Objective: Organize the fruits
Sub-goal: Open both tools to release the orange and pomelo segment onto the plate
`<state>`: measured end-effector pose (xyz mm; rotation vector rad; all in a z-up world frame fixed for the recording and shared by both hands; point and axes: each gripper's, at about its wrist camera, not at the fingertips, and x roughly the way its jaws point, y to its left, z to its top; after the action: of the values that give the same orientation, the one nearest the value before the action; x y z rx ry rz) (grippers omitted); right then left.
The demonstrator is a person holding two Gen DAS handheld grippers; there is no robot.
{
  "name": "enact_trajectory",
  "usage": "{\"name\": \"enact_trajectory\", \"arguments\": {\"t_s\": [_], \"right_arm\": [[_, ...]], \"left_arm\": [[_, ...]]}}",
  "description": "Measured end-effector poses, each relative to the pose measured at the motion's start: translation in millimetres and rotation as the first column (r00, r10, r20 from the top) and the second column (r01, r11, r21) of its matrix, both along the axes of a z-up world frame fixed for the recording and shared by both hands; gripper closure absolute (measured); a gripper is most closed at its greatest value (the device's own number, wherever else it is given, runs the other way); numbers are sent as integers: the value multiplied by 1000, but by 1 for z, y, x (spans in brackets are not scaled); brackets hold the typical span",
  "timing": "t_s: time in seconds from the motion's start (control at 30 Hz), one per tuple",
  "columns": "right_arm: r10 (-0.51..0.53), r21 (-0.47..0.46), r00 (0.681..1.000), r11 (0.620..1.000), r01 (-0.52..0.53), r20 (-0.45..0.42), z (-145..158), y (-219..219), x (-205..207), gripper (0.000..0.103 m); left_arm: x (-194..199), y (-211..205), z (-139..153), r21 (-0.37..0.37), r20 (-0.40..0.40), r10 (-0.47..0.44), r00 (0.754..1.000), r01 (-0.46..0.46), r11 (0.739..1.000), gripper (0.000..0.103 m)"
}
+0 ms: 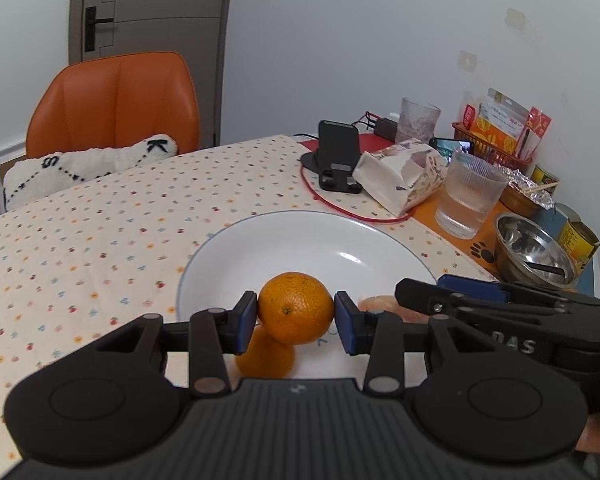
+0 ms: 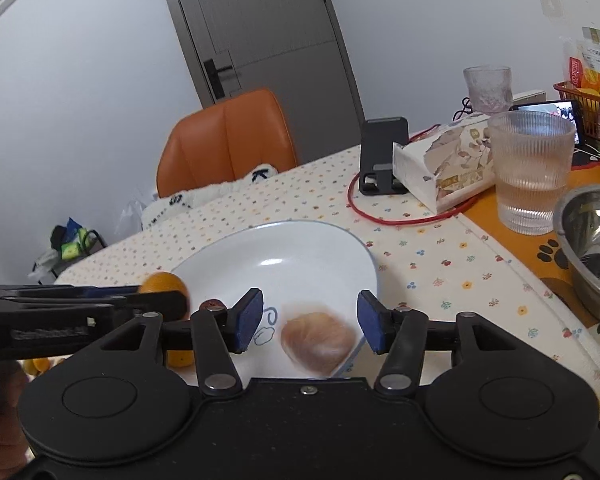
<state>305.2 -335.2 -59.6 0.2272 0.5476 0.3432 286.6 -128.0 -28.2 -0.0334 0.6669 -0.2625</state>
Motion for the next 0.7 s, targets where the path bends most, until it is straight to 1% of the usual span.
{"name": "enact_trajectory", "arguments": {"t_s": [0.07, 0.27, 0.33, 0.37, 0.4, 0.43, 0.47, 0.53, 0.63, 0.7], "right_arm": [[-12, -2, 1000, 1000, 12, 2, 0, -4, -3, 46], [-7, 18, 1000, 1000, 7, -15, -3, -11, -12, 44], [-2, 23, 1000, 1000, 2, -16, -3, -12, -13, 43], [-1, 23, 1000, 1000, 1, -17, -3, -12, -14, 42], [-1, 24, 1000, 1000, 2, -18, -3, -12, -15, 41], [-2, 26, 1000, 1000, 2, -20, -3, -12, -15, 40], [-2, 28, 1000, 1000, 3, -21, -3, -12, -16, 39], [-3, 30, 1000, 1000, 3, -20, -2, -12, -18, 35], [-4, 28, 1000, 1000, 4, -14, 0, -9, -22, 27], [-3, 24, 1000, 1000, 4, -12, 2, -6, -23, 17]], "left_arm": [[3, -5, -1, 0, -6, -4, 1000, 4, 1000, 63], [5, -14, 0, 0, -9, -16, 1000, 16, 1000, 62], [3, -15, 4, -4, 8, -17, 1000, 17, 1000, 58], [2, -14, 6, -5, 11, -15, 1000, 15, 1000, 58], [2, -14, 8, -5, 11, -12, 1000, 12, 1000, 55], [1, -12, 10, -4, 11, -6, 1000, 6, 1000, 50], [0, -10, 11, -2, 13, 1, 1000, -1, 1000, 46], [-4, -5, 14, 0, 24, 19, 1000, -19, 1000, 36], [-10, 8, 17, -14, 26, 55, 998, -55, 998, 27], [-13, 16, 18, -18, 14, 85, 996, -84, 996, 24]]}}
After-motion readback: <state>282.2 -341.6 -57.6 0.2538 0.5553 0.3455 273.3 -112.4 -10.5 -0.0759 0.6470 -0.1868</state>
